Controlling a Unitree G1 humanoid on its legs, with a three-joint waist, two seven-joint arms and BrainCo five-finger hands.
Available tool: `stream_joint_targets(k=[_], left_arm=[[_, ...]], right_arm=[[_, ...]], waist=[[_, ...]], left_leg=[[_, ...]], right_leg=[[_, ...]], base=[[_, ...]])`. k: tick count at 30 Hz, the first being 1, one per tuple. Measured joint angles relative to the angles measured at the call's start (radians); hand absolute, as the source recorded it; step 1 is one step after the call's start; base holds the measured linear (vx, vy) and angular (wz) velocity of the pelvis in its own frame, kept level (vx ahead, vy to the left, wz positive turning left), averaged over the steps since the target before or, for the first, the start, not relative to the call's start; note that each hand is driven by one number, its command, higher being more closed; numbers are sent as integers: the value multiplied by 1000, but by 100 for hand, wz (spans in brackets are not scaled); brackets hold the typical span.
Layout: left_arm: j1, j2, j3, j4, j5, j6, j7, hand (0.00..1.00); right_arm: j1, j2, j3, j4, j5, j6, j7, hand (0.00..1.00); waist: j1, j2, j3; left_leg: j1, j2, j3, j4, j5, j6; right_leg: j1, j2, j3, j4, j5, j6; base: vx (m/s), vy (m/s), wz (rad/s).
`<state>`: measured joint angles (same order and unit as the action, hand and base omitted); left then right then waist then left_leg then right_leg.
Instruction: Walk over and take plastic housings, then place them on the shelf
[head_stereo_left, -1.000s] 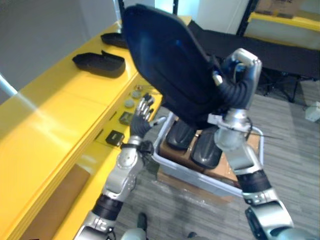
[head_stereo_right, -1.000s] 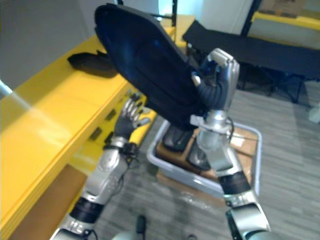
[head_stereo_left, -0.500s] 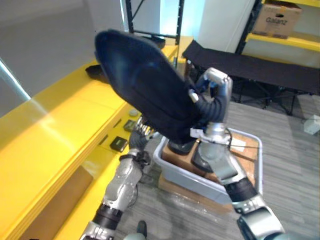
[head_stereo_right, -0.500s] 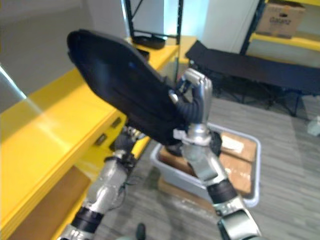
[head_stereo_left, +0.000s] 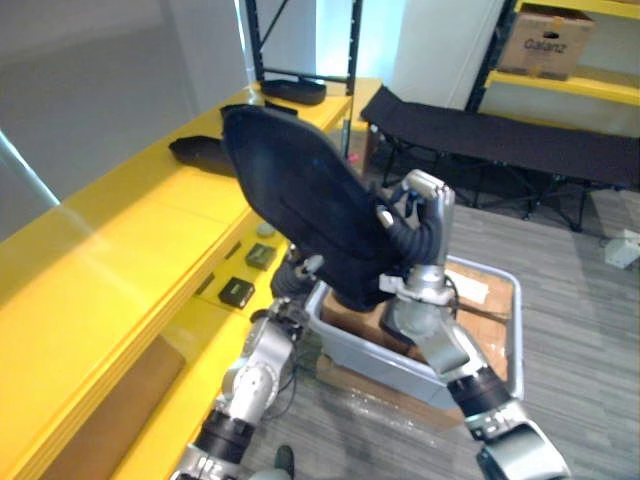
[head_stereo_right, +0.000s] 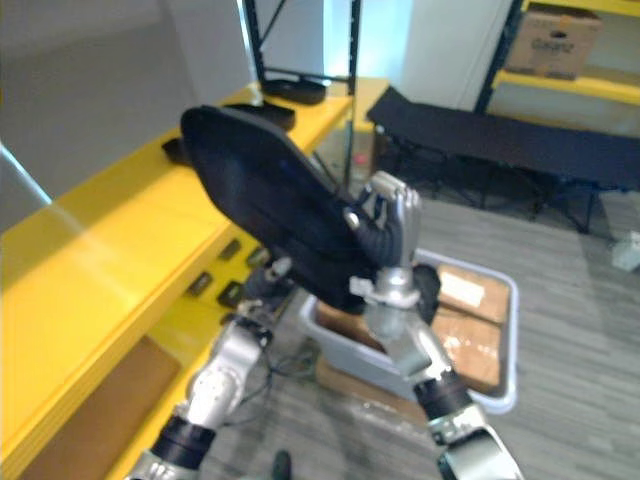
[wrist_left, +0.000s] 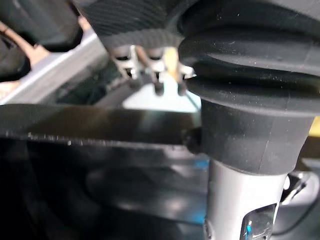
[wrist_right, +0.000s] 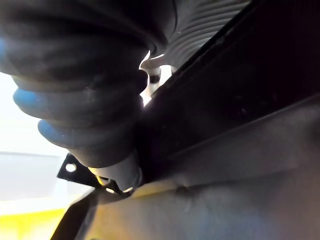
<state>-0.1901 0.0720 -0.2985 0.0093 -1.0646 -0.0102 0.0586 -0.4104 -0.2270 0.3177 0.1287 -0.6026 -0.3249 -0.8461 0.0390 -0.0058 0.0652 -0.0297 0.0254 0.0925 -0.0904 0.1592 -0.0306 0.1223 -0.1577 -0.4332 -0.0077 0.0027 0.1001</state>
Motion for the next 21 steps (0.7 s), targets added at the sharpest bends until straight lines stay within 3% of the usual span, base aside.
stream_joint_targets(k=[7, 8, 15, 21], left_arm=[[46, 0, -7, -30, -25, 13, 0, 0], [49, 0, -9, -31, -24, 13, 4, 100], [75, 0, -38, -48, 77, 8, 46, 100], [76, -4, -50, -47, 173, -34, 88, 100]], right_arm=[[19, 4, 1, -3, 12, 1, 38, 100], [20, 6, 1, -3, 19, 0, 42, 100], [53, 32, 20, -4, 40, -22, 42, 100], [63, 57, 60, -4, 63, -25, 37, 100]], waist=[[3, 2, -1], [3, 2, -1], [7, 2, -2], [5, 2, -2]], left_leg=[[-1, 0, 1, 0, -1, -1], [-3, 0, 1, 0, -1, -1], [-6, -1, 2, 0, 0, 1], [-4, 0, 3, 0, 0, 1]], right_leg=[[-4, -1, 5, -5, -2, 2], [-6, -1, 5, -5, -2, 2], [-14, -1, 17, -4, 2, 1], [-13, 0, 19, -1, 8, 9]], base=[[-15, 9, 0], [0, 0, 0], [4, -1, -2], [21, -6, -2]])
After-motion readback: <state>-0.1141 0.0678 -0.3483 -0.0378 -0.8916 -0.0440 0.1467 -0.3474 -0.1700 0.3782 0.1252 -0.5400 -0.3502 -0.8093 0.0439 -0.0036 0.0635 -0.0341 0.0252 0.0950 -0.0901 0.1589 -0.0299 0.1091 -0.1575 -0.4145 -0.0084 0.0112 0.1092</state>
